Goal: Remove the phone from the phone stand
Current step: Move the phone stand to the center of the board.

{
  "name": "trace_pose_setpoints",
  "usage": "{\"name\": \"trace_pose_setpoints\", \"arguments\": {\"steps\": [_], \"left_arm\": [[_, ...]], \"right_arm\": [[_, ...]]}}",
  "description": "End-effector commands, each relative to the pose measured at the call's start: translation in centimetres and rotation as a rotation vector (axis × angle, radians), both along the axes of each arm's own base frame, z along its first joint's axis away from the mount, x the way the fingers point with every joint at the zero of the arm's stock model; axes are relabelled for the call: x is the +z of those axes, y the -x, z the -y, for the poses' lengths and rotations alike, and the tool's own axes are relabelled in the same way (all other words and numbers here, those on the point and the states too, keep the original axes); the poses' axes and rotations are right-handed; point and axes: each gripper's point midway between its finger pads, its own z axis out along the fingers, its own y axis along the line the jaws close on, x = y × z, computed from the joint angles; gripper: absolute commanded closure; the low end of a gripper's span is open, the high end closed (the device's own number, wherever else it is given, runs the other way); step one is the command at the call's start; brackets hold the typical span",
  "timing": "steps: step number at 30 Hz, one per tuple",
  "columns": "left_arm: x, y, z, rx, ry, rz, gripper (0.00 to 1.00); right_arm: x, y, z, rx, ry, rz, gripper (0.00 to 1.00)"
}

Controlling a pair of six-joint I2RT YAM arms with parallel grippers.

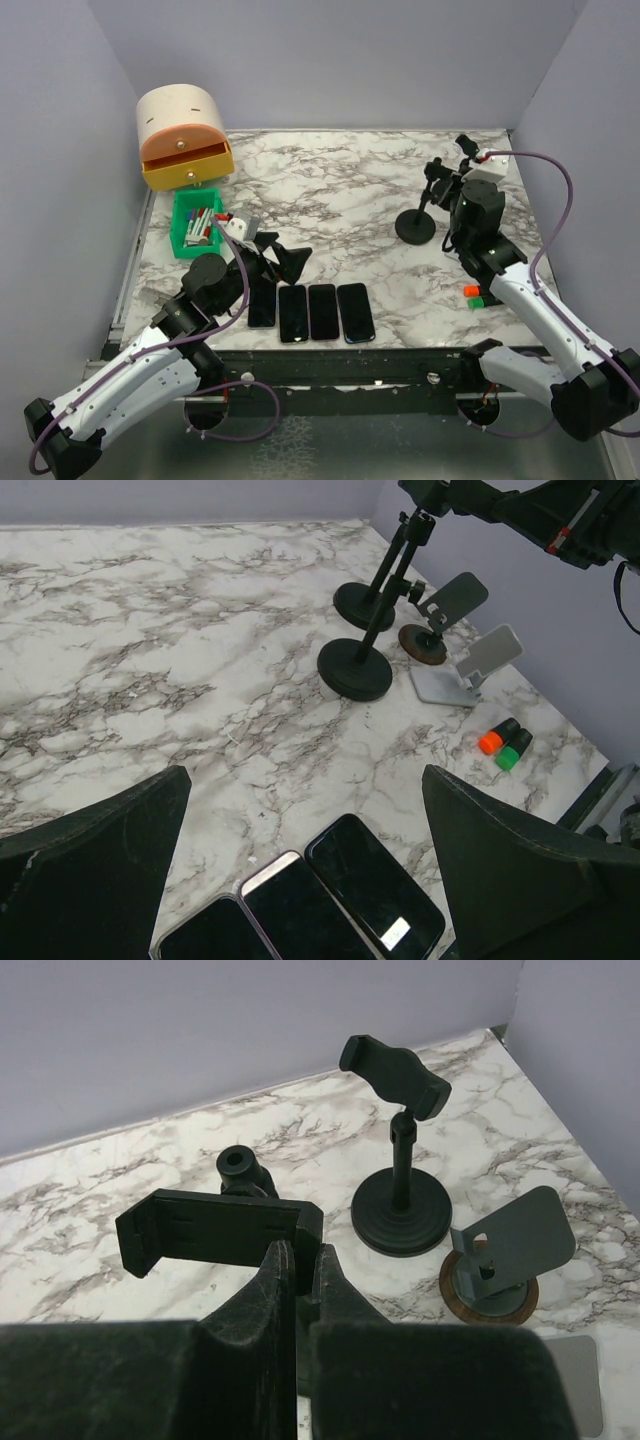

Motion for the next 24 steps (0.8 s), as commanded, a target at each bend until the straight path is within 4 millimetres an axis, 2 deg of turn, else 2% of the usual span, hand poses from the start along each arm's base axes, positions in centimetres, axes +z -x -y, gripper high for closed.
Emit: {"name": "trace_pose_setpoints", "arguments": {"steps": [1,8,9,10,13,14,17,20,24], "left_arm": [[1.3,0.3,0.1,-0.018,0.031,0.025,0.01],[1.2,0.3,0.1,-0.015,0.031,0.019,0.01],[1.1,0.2,0.1,-0.014,0.029,0.016,0.01],[1.0,0.2,0.2,-0.014,0.027,0.012,0.01],[1.0,0.1,0.2,-0.014,0.024,0.004,0.01],[1.0,0.1,0.2,-0.012,0.022,0.001,0.01],[1.0,-0.3,0.0,0.016,0.025,-0.015,0.01],[1.3,-0.7,-0.4,0.055,0.050,-0.031,0.01],[0.7,-1.2,-0.9,0.107,0.073,-0.077,0.01]], "right_arm": [[2.8,0.6,1.2,-0.044,-0.012,0.093,1.00],[1.6,0.9,0.7,-0.012,-0.023,0.042,1.00],[1.4,1.0,0.5,-0.003,-0.027,0.034,0.96],[1.3,1.1,0.3,0.010,-0.032,0.028,0.87],[1.2,1.5,-0.3,0.049,-0.047,0.014,0.49],[1.1,1.6,-0.4,0.056,-0.051,0.003,0.43],[1.4,2.2,-0.7,0.082,-0.063,-0.012,0.33],[2.1,2.6,-1.0,0.109,-0.068,-0.013,0.27],[2.8,3.2,-1.2,0.134,-0.074,-0.021,0.23]]}}
